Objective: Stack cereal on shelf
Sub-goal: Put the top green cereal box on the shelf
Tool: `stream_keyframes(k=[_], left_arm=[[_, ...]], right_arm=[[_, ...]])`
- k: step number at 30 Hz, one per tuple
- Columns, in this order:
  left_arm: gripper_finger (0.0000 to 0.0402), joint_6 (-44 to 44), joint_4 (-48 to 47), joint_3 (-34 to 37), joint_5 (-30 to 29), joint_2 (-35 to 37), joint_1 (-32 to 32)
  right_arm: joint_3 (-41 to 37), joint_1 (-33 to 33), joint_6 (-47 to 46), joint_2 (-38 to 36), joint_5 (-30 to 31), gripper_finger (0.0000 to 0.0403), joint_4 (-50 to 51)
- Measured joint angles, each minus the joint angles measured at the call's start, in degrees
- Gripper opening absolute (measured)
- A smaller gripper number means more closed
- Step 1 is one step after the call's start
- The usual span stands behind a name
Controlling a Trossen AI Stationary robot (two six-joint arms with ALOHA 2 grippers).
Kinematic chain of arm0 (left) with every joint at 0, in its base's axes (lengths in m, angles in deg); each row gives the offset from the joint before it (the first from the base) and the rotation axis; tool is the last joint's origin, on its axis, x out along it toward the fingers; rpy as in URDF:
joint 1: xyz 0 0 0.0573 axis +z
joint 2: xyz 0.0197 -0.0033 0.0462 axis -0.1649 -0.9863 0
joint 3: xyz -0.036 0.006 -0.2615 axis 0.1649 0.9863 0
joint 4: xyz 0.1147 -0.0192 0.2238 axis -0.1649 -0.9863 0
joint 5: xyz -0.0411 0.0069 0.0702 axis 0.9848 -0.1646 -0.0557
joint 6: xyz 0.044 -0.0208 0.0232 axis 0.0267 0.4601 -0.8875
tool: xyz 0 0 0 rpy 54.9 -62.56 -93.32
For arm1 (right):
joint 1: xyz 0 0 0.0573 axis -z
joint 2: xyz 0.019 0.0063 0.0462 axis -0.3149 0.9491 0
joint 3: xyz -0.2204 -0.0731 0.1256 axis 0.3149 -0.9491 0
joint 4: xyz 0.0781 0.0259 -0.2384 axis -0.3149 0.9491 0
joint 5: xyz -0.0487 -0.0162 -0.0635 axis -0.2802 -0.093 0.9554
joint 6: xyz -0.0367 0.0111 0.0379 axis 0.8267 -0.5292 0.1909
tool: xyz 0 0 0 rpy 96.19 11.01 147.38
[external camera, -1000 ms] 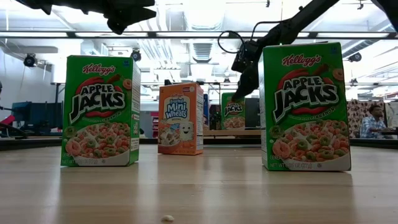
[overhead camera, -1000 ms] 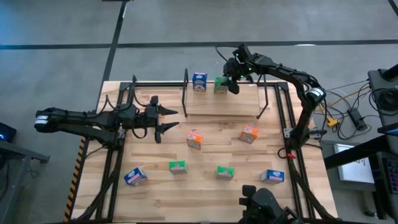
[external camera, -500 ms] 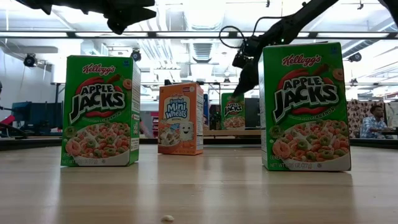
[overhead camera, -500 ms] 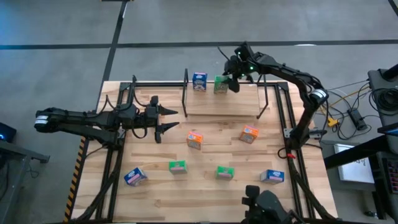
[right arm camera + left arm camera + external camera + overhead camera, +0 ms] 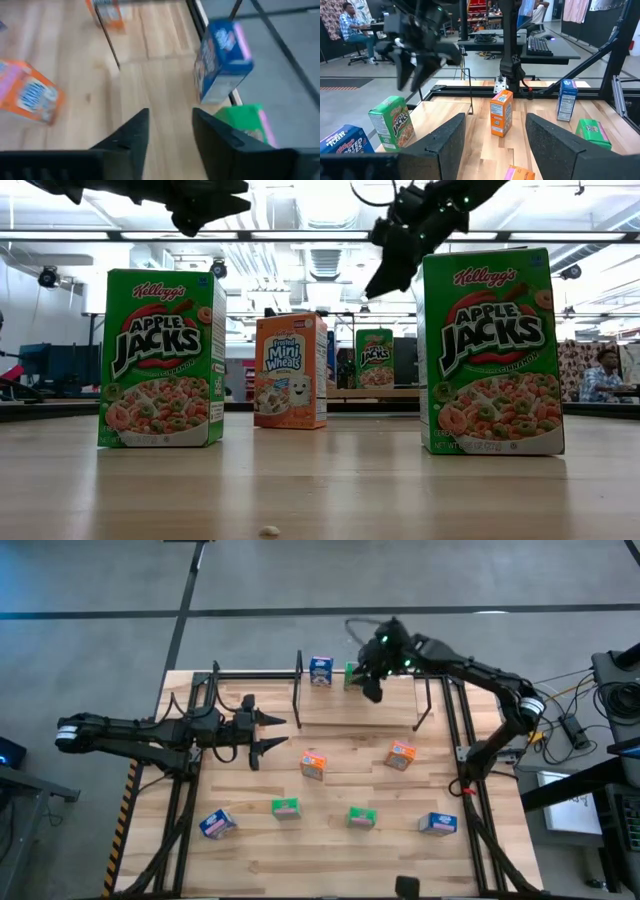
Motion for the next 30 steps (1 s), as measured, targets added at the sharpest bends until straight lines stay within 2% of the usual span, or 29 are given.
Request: stream_keyframes(k=[6,8,13,21,30], left_arm=[[0.0191,0.15,-0.44,0.0,-0.01,0.0,0.0],[0.0191,0.15,-0.42,0.0,0.01,0.0,0.0],[0.0191,0.09,-0.4,0.0,0.01,0.0,0.0],[0.0191,0.02,-0.37,0.0,-0.01,0.0,0.01],[0.0191,-0.02,-0.36,0.0,-0.01,0.0,0.0]], right_arm=[[-5.35,-7.18,0.31,1.26,21.32,0.004,-2.25],[-7.6,-8.39,1.29,1.79,25.07,0.0017,-5.09],[-12.03,-9.44,2.9,3.12,32.43,0.0013,-13.1],[-17.04,-9.43,6.09,4.5,33.19,0.0013,-24.23],[-19.13,-9.41,5.71,4.55,33.08,0.0013,-25.96]])
